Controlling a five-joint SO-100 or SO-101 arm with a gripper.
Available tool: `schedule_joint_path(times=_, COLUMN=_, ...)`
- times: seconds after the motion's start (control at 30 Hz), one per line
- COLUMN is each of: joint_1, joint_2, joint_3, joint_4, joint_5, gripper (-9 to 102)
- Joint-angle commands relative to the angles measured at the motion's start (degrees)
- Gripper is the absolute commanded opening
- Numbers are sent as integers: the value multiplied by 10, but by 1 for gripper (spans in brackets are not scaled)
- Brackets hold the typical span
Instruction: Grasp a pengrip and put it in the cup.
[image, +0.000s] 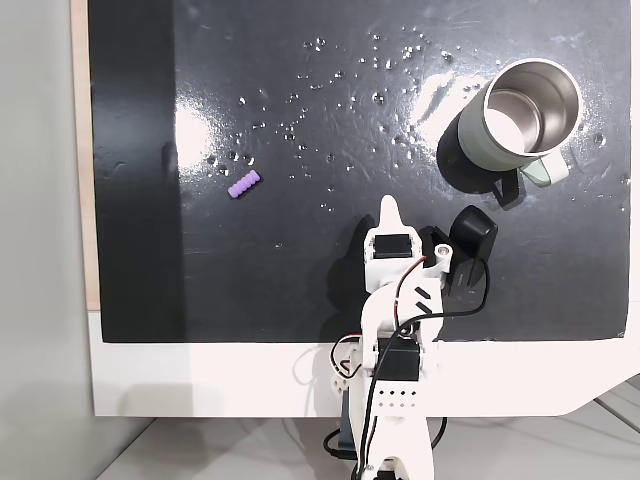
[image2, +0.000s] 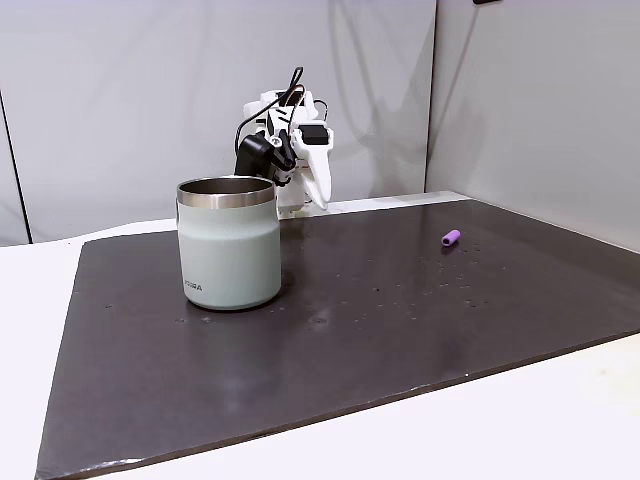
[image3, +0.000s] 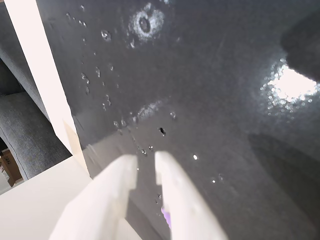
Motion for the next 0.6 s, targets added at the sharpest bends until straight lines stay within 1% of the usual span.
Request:
schedule_joint_path(times=0.0, joint_1=-4, joint_2=5, joint_3=-4, joint_4=2, joint_5=18, gripper=0)
schedule_joint_path(times=0.3, joint_1=-4, joint_2=5, joint_3=-4, joint_4=1, joint_5=18, gripper=0)
schedule_joint_path(times=0.47, joint_1=-66, joint_2=-2, joint_3=-58, joint_4=18, joint_5=16, gripper=0)
schedule_joint_path(times=0.57, joint_1=-117, joint_2=-105, joint_3=-137, joint_4=23, joint_5=18, gripper=0)
